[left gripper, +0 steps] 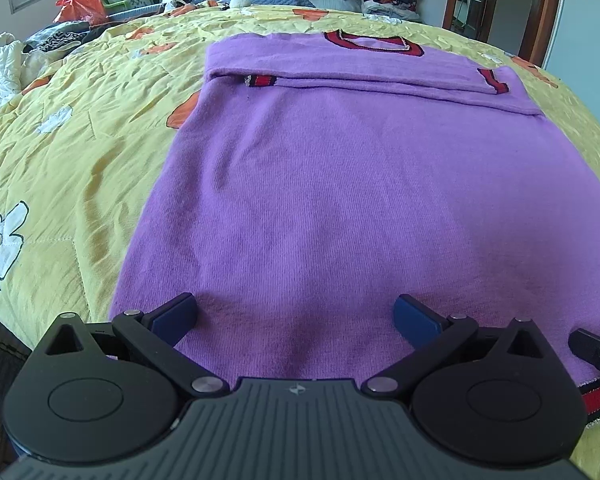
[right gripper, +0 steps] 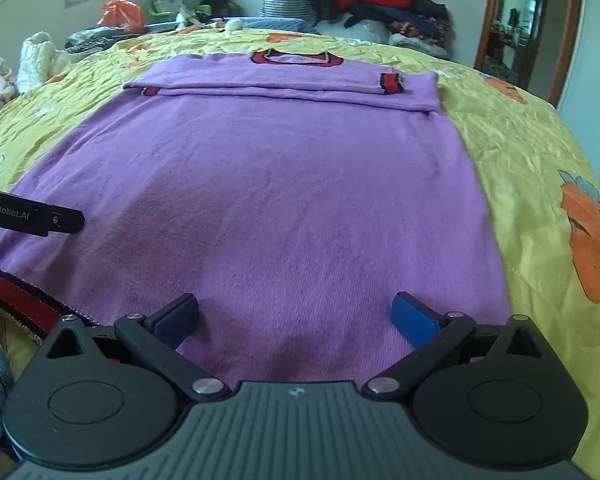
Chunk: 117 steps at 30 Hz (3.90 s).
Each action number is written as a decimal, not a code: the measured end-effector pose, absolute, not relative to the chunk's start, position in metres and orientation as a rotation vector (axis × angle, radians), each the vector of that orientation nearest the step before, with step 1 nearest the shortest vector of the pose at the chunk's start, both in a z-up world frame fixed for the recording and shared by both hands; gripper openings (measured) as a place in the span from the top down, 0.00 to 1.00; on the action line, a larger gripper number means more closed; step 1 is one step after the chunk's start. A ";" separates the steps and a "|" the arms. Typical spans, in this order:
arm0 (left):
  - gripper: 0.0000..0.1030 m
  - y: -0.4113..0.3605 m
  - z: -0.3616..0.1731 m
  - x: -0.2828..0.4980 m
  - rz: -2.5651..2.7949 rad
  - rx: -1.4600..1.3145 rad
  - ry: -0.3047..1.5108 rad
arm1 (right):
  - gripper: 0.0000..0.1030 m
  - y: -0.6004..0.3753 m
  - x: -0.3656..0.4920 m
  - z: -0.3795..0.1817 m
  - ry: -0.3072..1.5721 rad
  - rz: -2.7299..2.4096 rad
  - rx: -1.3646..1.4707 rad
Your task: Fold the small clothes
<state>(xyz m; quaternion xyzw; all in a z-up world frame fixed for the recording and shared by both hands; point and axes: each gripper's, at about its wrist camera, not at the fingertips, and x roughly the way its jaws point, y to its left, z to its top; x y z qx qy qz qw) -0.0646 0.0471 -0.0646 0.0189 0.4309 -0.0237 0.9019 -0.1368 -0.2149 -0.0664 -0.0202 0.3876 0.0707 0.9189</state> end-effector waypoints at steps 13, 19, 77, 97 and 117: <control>0.00 0.047 -0.065 -0.064 -0.052 0.040 0.895 | 0.00 -0.216 -0.143 -0.058 0.874 0.110 -0.036; 0.00 0.047 -0.065 -0.064 -0.054 0.042 0.896 | 0.00 -0.214 -0.137 -0.058 0.901 0.093 -0.034; 0.00 0.092 -0.058 -0.083 -0.188 0.004 0.926 | 0.00 -0.251 -0.176 -0.061 0.806 0.071 -0.029; 0.04 0.166 -0.078 -0.112 -0.328 -0.229 0.885 | 0.00 -0.304 -0.204 -0.061 0.750 0.007 0.015; 0.55 0.191 -0.097 -0.111 -0.471 -0.466 0.942 | 0.00 -0.324 -0.205 -0.054 0.721 0.092 0.181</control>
